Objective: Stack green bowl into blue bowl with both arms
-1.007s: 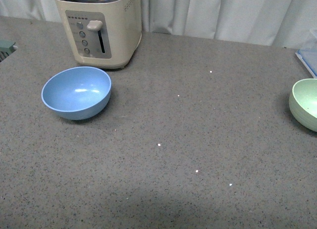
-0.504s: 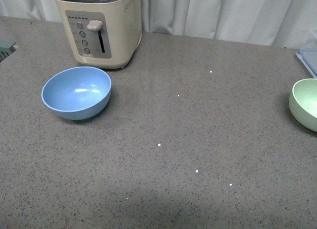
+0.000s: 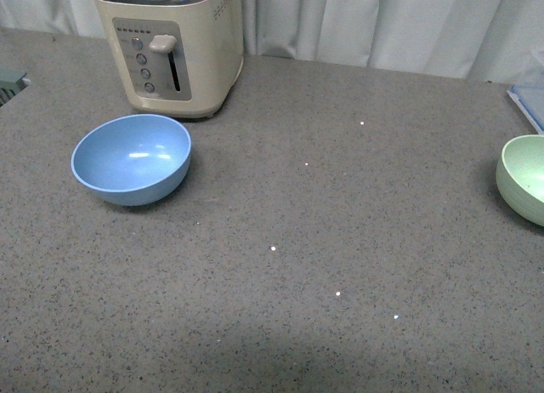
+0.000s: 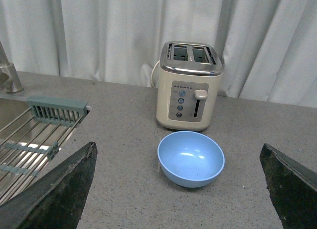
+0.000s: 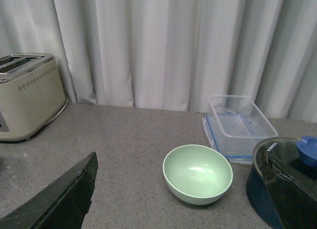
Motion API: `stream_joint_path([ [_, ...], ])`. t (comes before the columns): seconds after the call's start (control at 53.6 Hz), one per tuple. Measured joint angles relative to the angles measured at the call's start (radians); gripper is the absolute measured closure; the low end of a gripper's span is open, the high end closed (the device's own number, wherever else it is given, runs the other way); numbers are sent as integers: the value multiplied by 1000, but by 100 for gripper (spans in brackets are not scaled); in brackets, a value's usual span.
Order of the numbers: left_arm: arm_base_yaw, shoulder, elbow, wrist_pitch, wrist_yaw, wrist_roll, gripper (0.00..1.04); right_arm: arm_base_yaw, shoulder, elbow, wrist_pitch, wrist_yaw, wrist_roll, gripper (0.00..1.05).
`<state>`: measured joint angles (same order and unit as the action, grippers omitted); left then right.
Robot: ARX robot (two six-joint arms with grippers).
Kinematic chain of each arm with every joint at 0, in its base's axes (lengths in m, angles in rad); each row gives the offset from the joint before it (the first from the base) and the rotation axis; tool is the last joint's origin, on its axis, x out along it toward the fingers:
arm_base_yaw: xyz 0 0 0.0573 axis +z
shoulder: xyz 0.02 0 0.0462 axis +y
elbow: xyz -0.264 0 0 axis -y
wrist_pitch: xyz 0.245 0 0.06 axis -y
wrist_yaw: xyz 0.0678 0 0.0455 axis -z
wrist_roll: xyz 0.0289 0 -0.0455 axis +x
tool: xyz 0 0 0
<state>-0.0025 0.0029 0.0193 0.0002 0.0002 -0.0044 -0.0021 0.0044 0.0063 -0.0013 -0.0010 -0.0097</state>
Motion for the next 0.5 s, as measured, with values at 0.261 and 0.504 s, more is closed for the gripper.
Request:
stream_joint_path([
  [0.261,0,0,0,0,0,0,6,0,0,0,0,0,0,9],
  [0.504,0,0,0,0,0,0,6,0,0,0,0,0,0,9],
])
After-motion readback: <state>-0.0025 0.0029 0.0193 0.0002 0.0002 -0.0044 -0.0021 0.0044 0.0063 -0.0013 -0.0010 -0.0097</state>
